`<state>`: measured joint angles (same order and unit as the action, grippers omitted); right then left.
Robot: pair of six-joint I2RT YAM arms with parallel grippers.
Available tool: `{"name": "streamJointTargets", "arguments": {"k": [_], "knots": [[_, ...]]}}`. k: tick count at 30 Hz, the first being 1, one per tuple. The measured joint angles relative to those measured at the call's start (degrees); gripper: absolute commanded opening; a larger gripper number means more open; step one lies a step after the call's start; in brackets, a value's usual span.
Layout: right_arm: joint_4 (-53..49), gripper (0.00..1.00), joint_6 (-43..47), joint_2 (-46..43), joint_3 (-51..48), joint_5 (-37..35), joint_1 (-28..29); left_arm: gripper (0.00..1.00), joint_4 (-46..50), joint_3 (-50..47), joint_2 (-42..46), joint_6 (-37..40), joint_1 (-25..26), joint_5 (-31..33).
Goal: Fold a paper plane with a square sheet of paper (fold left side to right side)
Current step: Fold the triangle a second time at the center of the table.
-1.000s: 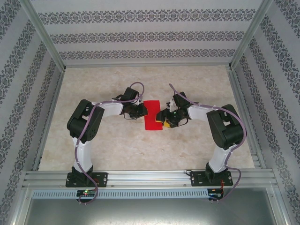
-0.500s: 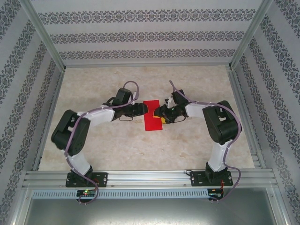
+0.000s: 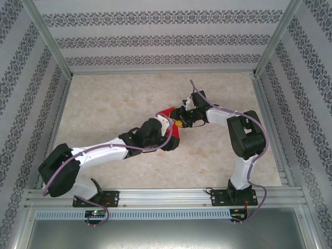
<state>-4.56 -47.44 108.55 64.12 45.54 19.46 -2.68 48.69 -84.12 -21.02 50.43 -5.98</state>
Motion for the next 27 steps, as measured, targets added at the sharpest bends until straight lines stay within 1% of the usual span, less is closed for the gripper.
{"name": "streamJointTargets", "arguments": {"k": [4,8,11,16,18,20,22,27], "knots": [[-0.6,0.46,0.0,0.0,0.0,0.0,0.0,0.78,2.4,3.1,-5.9,1.9,3.5,6.3],[-0.9,0.46,0.0,0.0,0.0,0.0,0.0,0.79,5.1,7.3,-11.8,3.1,5.5,11.9],[-1.0,0.46,0.0,0.0,0.0,0.0,0.0,0.79,8.0,11.4,-16.4,3.4,6.5,16.3],[-1.1,0.46,0.0,0.0,0.0,0.0,0.0,0.75,12.2,16.6,-21.9,3.8,7.5,23.4],[-1.1,0.46,0.0,0.0,0.0,0.0,0.0,0.70,13.9,18.1,-23.1,4.0,7.7,26.0],[-1.2,0.46,0.0,0.0,0.0,0.0,0.0,0.63,15.5,19.4,-24.0,4.3,7.8,28.2],[-1.2,0.46,0.0,0.0,0.0,0.0,0.0,0.54,16.3,20.3,-24.7,4.6,8.0,30.0],[-1.3,0.46,0.0,0.0,0.0,0.0,0.0,0.33,17.5,20.5,-24.9,5.2,8.3,31.8]]}}
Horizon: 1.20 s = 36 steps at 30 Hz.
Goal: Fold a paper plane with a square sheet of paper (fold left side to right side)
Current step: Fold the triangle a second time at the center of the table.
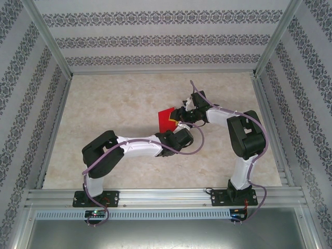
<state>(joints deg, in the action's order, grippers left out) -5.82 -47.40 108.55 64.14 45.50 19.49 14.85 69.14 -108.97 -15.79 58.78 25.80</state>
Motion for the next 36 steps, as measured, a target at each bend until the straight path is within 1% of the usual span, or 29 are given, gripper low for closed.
{"name": "streamJointTargets", "arguments": {"k": [3,5,11,14,19,22,25,28,29,30,32,36], "knots": [[-0.3,0.46,0.3,0.0,0.0,0.0,0.0,0.20,0.4,0.0,0.0,0.5,0.3,0.3],[-0.7,0.46,0.7,0.0,0.0,-0.2,0.0,0.13,0.7,0.0,0.0,0.7,0.4,0.4],[-1.9,0.46,1.4,0.0,0.1,-0.7,0.0,0.01,1.1,0.0,0.0,0.8,0.5,0.4],[-2.1,0.48,2.2,-0.1,0.4,-1.3,0.0,0.00,1.1,0.0,0.2,0.8,0.5,0.3],[-2.3,0.58,3.9,-2.9,0.5,-2.9,-0.3,0.00,1.2,-0.2,2.3,0.8,0.3,-0.8],[-1.8,0.65,5.0,-7.2,0.2,-4.2,-0.9,0.00,1.1,-1.3,5.1,0.9,0.0,-2.3],[1.1,0.71,5.4,-13.7,-2.3,-5.6,-2.7,0.00,1.1,-1.9,7.2,0.9,-0.5,-3.5],[4.0,0.73,5.3,-20.7,-6.4,-7.4,-5.6,0.00,0.8,-2.5,8.2,0.8,-1.3,-5.0],[4.8,0.68,5.4,-23.1,-8.0,-8.0,-6.8,0.00,0.6,-2.9,8.3,0.8,-1.6,-5.7],[5.4,0.59,5.6,-25.1,-9.5,-8.7,-7.7,0.00,0.4,-3.2,8.4,0.7,-1.9,-6.2],[5.7,0.49,5.9,-28.6,-12.3,-9.8,-9.6,0.00,0.0,-4.1,8.5,0.4,-2.7,-7.3],[3.9,0.28,7.8,-32.3,-16.5,-11.7,-11.0,0.00,-0.5,-5.4,8.6,-0.3,-4.3,-9.5]]}}
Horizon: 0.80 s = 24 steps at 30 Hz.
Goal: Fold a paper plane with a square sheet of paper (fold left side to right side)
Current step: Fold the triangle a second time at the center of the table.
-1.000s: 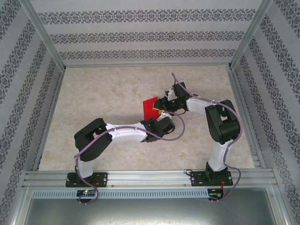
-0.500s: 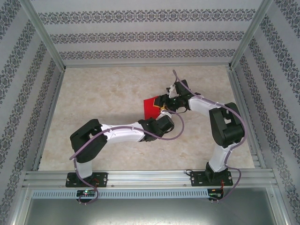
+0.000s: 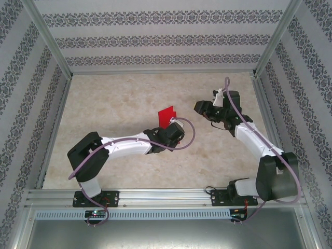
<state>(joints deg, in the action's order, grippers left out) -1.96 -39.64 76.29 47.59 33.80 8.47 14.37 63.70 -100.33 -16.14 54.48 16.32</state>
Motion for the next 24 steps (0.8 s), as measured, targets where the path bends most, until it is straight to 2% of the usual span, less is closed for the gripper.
{"name": "streamJointTargets", "arguments": {"k": [4,7,24], "knots": [[-1.3,0.08,1.2,-0.4,-4.3,-0.2,0.0,0.00,-0.9,-1.2,0.8,-1.1,-1.4,-2.0],[-1.7,0.00,1.1,0.2,-7.5,-0.3,0.2,0.00,-2.1,-2.2,2.0,-1.9,-2.0,-3.3],[5.0,0.00,-3.5,13.3,-8.4,-0.5,11.8,0.00,-8.5,-8.4,5.5,-7.6,-8.8,-13.8]]}}
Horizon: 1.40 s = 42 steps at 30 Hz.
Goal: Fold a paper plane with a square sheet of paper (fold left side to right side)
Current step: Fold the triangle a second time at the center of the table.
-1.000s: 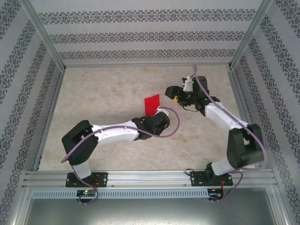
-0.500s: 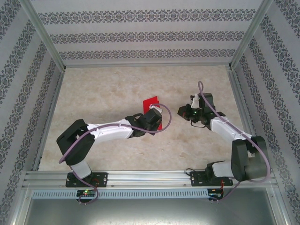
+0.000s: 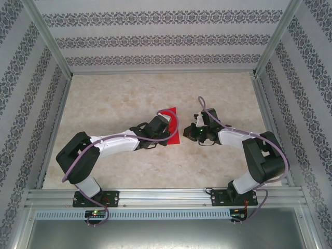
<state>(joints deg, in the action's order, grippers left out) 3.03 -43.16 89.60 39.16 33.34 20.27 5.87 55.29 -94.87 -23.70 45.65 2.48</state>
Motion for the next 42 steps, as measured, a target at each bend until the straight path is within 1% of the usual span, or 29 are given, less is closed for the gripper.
{"name": "streamJointTargets", "arguments": {"k": [6,16,30,42], "knots": [[0.3,0.00,-0.5,3.1,2.1,-0.8,2.4,0.00,-1.6,-1.3,0.0,-1.0,-2.3,-3.9],[-0.6,0.00,-0.4,8.2,3.5,-1.5,3.1,0.00,-2.3,-1.4,-0.3,-0.8,-5.6,-8.1],[-6.0,0.00,2.0,10.4,7.1,-2.3,4.0,0.00,-2.3,0.2,-4.2,4.0,-7.8,-9.7],[-8.0,0.00,3.2,10.6,8.0,-2.5,4.0,0.00,-2.3,2.4,-8.0,6.2,-9.8,-10.0]]}}
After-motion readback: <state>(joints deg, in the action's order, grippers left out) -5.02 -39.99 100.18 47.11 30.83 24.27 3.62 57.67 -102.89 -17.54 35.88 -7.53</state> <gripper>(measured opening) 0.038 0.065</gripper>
